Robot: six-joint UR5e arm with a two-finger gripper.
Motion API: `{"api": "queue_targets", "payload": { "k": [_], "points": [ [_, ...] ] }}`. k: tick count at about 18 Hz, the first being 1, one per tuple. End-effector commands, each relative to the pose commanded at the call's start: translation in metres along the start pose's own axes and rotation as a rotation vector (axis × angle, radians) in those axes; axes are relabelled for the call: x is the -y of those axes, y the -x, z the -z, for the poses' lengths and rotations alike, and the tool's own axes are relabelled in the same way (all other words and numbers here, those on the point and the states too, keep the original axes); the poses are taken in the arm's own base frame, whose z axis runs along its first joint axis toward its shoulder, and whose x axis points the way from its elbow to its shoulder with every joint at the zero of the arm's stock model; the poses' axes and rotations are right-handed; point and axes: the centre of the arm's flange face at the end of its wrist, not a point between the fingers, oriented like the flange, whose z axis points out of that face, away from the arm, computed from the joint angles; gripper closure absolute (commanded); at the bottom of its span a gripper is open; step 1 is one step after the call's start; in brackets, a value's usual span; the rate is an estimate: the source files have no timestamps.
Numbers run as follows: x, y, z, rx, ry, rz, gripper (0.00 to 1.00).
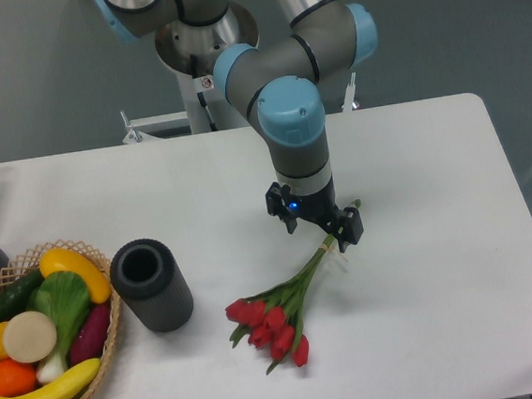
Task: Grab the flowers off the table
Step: 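Lower the open gripper onto the green tulip stems and close it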
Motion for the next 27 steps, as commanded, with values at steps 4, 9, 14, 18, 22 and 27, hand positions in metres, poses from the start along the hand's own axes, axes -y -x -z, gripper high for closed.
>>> {"api": "queue_targets", "payload": {
  "k": [4,9,14,18,22,27],
  "points": [
    [0.001,-0.001,0.000,-0.001,-0.002,-0.002,0.00],
    [-0.004,-0.014,-0.014,-0.037,-0.007,-0.001,0.00],
    [0.002,-0.019,-0.032,-0.023,-0.014,-0.014,0.00],
    [0.009,-0.022,-0.048,-0.039,0.002,-0.029,0.00],
    [0.016,-0.012,-0.072,-0.058,0.018,-0.038,0.00],
    [0.015,-0.017,-0.089,-0.079,0.049,-0.045,0.00]
  ]
}}
